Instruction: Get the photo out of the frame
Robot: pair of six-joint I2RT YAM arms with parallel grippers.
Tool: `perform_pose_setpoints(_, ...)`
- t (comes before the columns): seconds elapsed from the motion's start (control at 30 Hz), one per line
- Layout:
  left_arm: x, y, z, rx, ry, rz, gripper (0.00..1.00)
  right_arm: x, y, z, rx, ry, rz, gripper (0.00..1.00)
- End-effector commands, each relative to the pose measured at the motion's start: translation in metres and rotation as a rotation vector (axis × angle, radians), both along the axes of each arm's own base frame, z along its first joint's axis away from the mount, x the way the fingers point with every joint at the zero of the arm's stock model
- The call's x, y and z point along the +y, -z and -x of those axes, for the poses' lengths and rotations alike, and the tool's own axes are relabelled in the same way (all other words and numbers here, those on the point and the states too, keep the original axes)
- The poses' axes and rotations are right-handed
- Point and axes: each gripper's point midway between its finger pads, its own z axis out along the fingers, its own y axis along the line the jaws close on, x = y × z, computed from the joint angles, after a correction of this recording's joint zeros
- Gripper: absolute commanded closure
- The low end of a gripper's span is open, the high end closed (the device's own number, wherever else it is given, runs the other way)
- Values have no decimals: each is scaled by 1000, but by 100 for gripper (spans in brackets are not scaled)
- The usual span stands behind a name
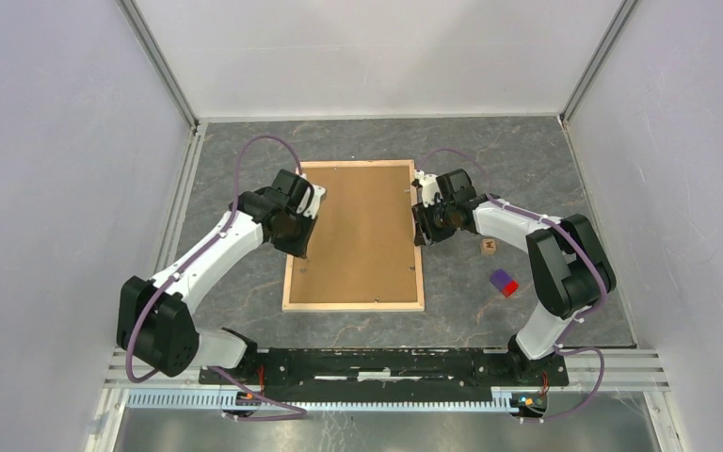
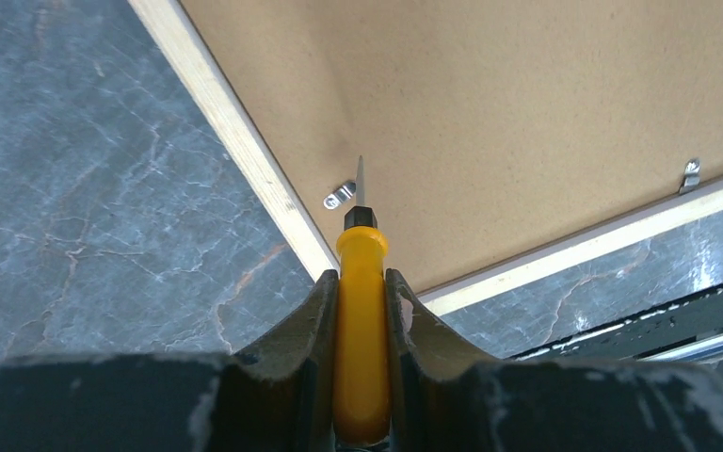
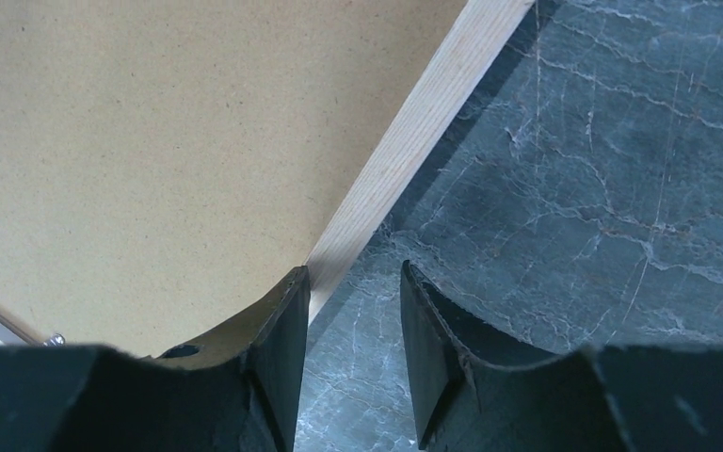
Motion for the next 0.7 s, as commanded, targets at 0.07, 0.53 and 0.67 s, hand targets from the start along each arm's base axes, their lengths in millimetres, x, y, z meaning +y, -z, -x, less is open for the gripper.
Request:
perform_pose_setpoints(0.07, 5, -32, -26, -93, -114, 88, 98, -10, 14, -8, 48, 161, 34, 53)
perform_pose_setpoints(0.53, 25, -38, -40, -114, -207, 103, 98, 8, 1, -20, 28, 260, -24, 33)
perform_pose_setpoints(0.67, 30, -41, -44, -131, -221, 99, 98, 12, 13, -13, 25, 231, 39, 33)
